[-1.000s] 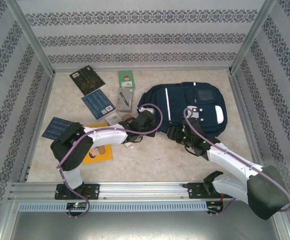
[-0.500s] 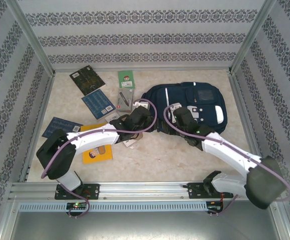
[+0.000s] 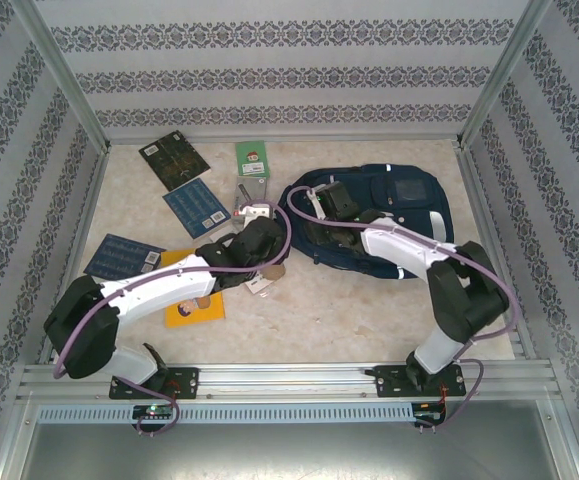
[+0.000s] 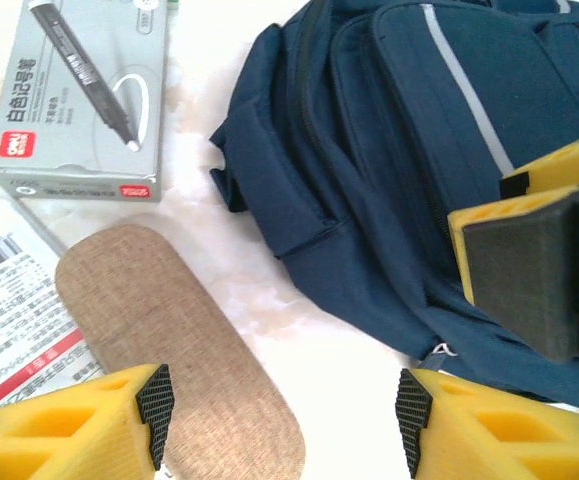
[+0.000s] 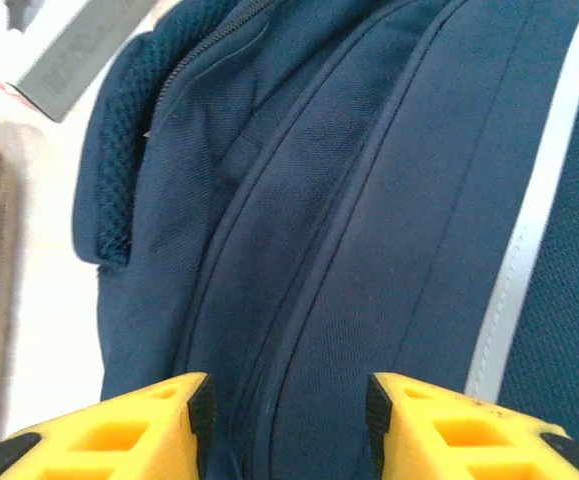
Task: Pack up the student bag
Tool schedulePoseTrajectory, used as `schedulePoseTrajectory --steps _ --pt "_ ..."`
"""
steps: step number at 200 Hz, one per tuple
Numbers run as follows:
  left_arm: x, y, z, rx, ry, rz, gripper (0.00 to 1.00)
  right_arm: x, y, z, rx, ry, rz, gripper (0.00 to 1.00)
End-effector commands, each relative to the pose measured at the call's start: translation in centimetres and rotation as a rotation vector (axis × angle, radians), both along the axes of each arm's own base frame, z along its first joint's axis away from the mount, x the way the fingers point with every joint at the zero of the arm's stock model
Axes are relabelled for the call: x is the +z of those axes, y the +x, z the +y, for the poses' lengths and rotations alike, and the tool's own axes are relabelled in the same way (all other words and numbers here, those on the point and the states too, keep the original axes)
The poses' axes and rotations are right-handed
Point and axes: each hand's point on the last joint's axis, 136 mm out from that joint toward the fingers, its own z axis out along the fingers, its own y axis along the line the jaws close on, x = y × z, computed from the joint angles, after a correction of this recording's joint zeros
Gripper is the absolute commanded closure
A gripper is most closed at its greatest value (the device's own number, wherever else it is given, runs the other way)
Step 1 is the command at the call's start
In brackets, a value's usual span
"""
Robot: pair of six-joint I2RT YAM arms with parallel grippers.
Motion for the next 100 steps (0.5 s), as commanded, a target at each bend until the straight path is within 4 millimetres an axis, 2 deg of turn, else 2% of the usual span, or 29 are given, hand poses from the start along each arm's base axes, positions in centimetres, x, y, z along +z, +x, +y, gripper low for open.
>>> schedulePoseTrajectory --steps 1,20,33,48,61,77,100 --pt "-0.6 -0.6 1.7 0.051 0.018 0.024 0.37 -1.4 1.1 -0.8 -0.037 -0.078 0.033 0.56" --pt "-0.7 -0.8 1.6 0.038 0.010 0.023 0.37 -2.8 1.7 -1.4 -0.075 -0.104 0.078 0.60" --pt "-0.7 -0.8 1.4 0.024 0.008 0.020 0.37 -3.5 1.9 -1.6 -0.079 -0.120 0.094 0.69" --pt "-0.9 -0.8 1.1 0.007 0.008 0.020 0.37 -3.6 2.0 -1.9 -0.090 -0.128 0.105 0.88" --pt "-1.2 -0.9 0.7 -0.011 -0.007 0.022 0.37 -2.8 2.1 -2.2 -0.103 -0.116 0.103 1.00" --pt "-1.5 -1.0 -0.1 -0.045 -0.046 0.009 0.37 -1.2 2.0 -2.2 -0.106 -0.081 0.080 1.00" --pt "-1.8 -0.8 -1.2 -0.065 -0.090 -0.030 0.37 2.2 2.2 -2.1 -0.105 0.000 0.039 1.00"
